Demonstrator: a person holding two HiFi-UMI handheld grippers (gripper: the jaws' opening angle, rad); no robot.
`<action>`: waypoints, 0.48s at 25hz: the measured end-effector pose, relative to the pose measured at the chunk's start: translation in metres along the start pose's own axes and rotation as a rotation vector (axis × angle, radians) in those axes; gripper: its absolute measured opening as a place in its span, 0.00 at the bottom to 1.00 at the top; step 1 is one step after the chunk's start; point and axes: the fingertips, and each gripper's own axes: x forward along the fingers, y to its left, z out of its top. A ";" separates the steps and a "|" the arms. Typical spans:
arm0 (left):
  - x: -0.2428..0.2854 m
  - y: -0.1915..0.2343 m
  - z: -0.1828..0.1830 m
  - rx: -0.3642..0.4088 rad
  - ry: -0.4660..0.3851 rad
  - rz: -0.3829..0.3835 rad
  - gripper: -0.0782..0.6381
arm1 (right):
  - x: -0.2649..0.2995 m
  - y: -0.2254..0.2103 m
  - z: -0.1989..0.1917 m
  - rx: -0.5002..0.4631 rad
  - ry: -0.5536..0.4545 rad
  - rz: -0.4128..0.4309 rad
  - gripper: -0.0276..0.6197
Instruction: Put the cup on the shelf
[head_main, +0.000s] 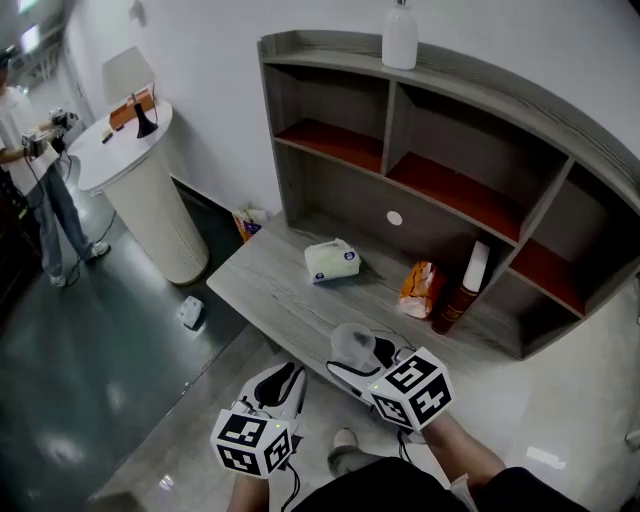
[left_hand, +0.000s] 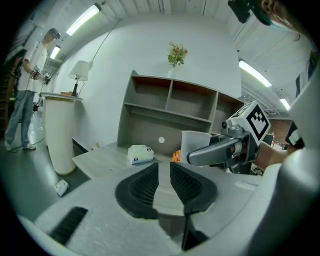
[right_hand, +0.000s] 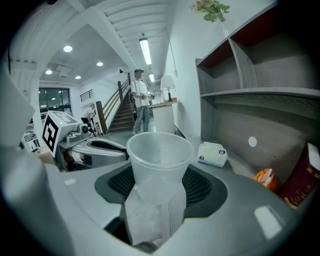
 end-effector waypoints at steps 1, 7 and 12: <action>0.006 0.004 0.005 0.005 0.005 -0.008 0.21 | 0.003 -0.003 0.004 0.003 -0.003 0.002 0.49; 0.041 0.013 0.032 0.051 0.024 -0.069 0.21 | 0.020 -0.029 0.024 0.017 -0.004 0.001 0.49; 0.071 0.024 0.041 0.068 0.030 -0.096 0.21 | 0.025 -0.054 0.031 0.020 -0.022 -0.027 0.49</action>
